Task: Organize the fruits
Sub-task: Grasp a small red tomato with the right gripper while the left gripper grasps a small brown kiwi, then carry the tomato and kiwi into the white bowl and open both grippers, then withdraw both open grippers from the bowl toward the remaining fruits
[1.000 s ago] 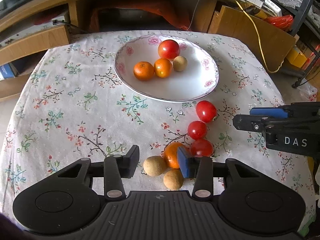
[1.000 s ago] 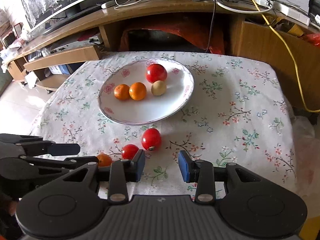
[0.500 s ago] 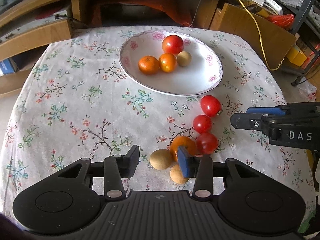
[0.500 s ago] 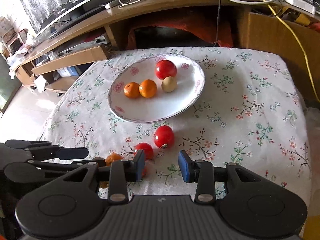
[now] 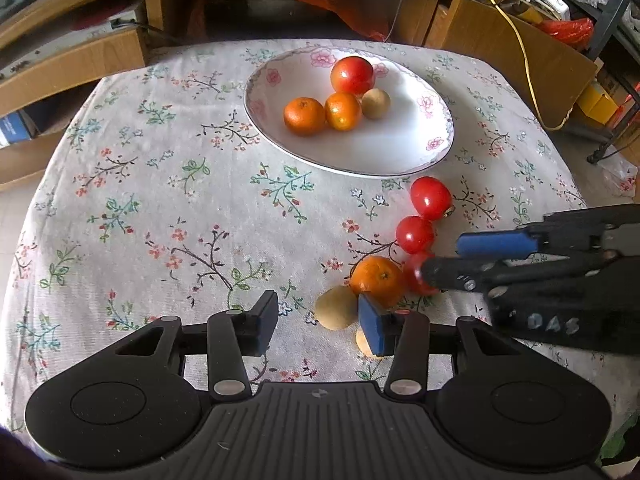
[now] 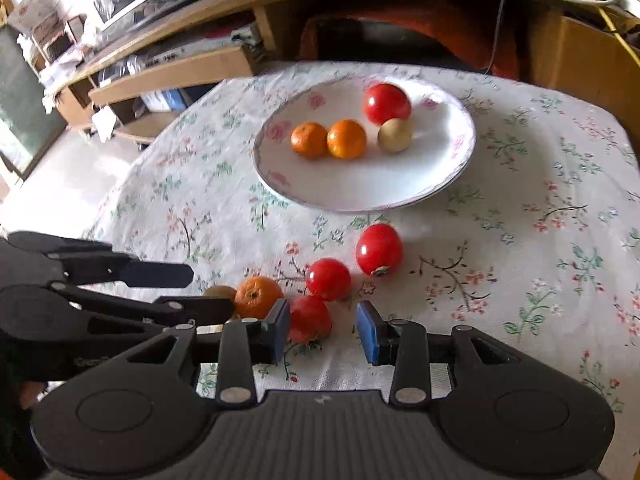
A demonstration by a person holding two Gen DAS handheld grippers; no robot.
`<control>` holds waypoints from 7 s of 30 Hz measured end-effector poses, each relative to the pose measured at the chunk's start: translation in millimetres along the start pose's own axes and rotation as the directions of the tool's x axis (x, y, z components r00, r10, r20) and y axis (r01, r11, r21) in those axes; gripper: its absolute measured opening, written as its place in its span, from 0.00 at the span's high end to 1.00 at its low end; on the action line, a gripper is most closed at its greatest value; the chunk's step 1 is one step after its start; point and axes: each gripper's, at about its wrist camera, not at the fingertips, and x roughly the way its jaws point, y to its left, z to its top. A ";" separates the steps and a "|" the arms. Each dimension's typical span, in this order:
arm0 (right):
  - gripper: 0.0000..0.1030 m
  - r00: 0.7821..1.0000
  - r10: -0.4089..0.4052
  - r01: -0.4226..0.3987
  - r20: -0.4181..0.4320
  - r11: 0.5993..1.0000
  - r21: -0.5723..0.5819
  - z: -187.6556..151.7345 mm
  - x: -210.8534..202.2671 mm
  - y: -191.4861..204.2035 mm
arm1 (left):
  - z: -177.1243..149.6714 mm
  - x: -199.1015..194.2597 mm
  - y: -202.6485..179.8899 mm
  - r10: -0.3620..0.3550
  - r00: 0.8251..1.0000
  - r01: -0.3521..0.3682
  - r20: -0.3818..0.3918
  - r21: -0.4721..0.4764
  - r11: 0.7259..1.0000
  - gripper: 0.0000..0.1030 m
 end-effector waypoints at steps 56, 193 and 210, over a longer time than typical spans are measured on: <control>0.64 0.999 -0.042 0.044 0.016 0.986 -0.161 -15.0 -1.4 -6.7 | -15.6 16.0 -31.5 0.062 0.997 -0.067 0.041 0.137 0.988 0.54; 0.72 0.978 -0.115 0.129 0.176 0.989 -0.074 45.1 -13.7 -26.8 | 54.2 6.7 -35.9 0.027 0.987 -0.035 0.157 0.048 0.998 0.66; 0.72 0.984 -0.116 0.126 0.138 0.990 -0.066 23.7 -17.6 -20.6 | 34.0 3.8 -38.9 0.011 0.992 -0.018 0.123 0.060 0.998 0.67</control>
